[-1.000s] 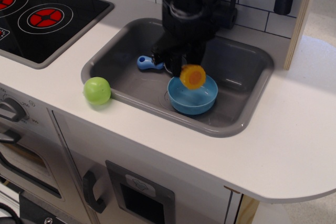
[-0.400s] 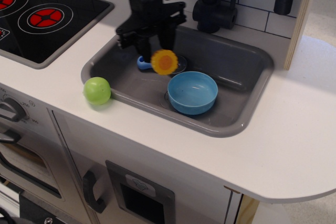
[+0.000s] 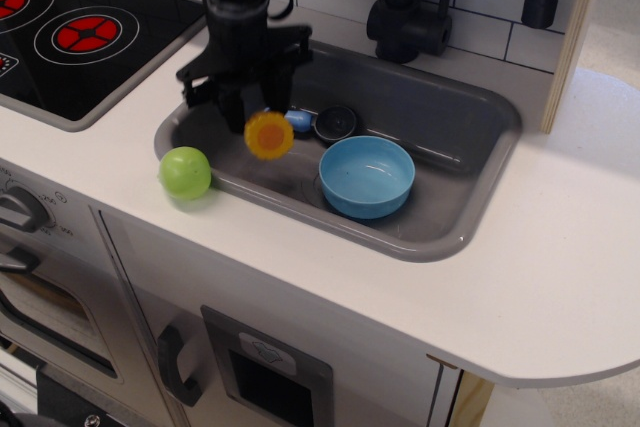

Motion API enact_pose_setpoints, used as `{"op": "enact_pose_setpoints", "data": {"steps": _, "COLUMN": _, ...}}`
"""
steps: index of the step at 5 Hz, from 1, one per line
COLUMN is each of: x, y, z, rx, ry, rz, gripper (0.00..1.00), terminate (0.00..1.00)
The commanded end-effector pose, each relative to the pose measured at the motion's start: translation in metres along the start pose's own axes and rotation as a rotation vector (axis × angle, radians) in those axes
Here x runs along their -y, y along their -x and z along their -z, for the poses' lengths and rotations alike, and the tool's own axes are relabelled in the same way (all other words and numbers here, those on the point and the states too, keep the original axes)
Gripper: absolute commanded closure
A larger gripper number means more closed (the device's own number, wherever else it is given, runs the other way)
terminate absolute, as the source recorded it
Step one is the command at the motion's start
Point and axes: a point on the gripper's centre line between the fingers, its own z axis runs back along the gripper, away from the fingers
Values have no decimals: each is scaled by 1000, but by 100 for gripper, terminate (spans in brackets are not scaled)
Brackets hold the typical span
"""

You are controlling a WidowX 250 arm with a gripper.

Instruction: Take corn out of bowl sink

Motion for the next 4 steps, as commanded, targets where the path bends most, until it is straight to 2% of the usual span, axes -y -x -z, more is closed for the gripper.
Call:
{"op": "enact_pose_setpoints", "data": {"steps": 1, "x": -2, "y": 1, "z": 1, "rx": 81, "ry": 7, "rz": 58, "gripper": 100, "terminate": 0}}
{"op": "enact_pose_setpoints", "data": {"steps": 2, "x": 3, "y": 3, "z": 5, "rx": 64, "ry": -21, "rz": 49, "gripper": 100, "terminate": 0}}
{"op": "enact_pose_setpoints", "data": {"steps": 3, "x": 6, "y": 4, "z": 9, "rx": 66, "ry": -48, "rz": 30, "gripper": 0, "terminate": 0}}
{"op": "enact_pose_setpoints", "data": {"steps": 4, "x": 7, "y": 4, "z": 9, "rx": 62, "ry": -80, "rz": 16, "gripper": 0, "terminate": 0}}
